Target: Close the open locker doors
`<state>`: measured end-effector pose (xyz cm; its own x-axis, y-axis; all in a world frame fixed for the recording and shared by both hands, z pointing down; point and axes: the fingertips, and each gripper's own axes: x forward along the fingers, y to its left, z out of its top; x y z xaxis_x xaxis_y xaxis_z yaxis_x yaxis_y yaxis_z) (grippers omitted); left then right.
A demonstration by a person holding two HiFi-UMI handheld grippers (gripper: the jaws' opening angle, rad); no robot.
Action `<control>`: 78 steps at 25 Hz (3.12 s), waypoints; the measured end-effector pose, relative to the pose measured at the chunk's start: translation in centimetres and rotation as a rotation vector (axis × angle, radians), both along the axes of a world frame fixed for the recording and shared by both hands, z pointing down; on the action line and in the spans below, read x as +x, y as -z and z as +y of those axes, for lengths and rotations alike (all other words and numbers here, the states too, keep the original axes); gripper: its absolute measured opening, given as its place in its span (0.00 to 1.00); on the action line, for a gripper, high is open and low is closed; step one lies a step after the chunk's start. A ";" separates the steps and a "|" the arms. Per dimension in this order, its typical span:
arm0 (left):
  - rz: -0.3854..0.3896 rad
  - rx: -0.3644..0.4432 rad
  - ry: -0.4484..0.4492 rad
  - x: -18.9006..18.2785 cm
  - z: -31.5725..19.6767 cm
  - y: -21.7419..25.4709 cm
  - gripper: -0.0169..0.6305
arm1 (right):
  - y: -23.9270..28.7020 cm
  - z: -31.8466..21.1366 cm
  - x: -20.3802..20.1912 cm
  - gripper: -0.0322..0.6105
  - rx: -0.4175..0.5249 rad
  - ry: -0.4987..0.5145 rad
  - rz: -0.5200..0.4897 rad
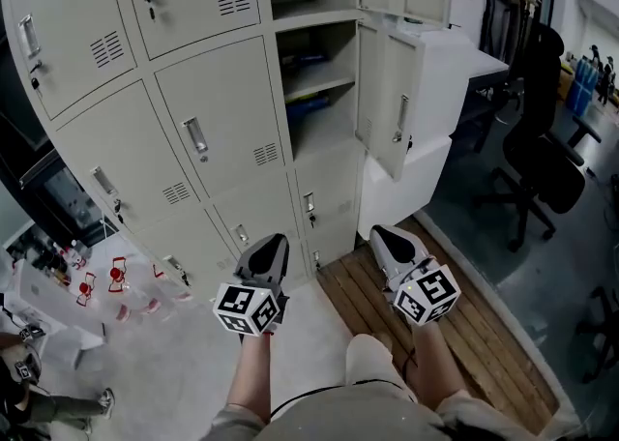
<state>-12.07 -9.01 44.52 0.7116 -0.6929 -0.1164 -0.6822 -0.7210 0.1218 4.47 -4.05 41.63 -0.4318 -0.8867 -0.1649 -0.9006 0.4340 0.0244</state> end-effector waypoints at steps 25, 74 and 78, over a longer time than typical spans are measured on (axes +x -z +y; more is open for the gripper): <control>0.071 0.024 0.098 18.4 -16.0 12.5 0.05 | 22.4 -18.0 24.2 0.18 0.203 -0.108 -0.080; 0.012 0.056 0.230 18.7 -16.2 13.9 0.05 | 33.3 -23.6 24.3 0.20 0.279 -0.031 0.025; 0.014 0.072 0.217 18.6 -16.2 14.2 0.05 | 33.4 -23.2 22.2 0.21 0.275 -0.009 0.078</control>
<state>6.54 -25.23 30.28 0.5443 -0.8194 -0.1801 -0.8210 -0.5643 0.0863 26.68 -27.21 8.22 -0.4453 -0.8171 -0.3662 -0.8950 0.3940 0.2091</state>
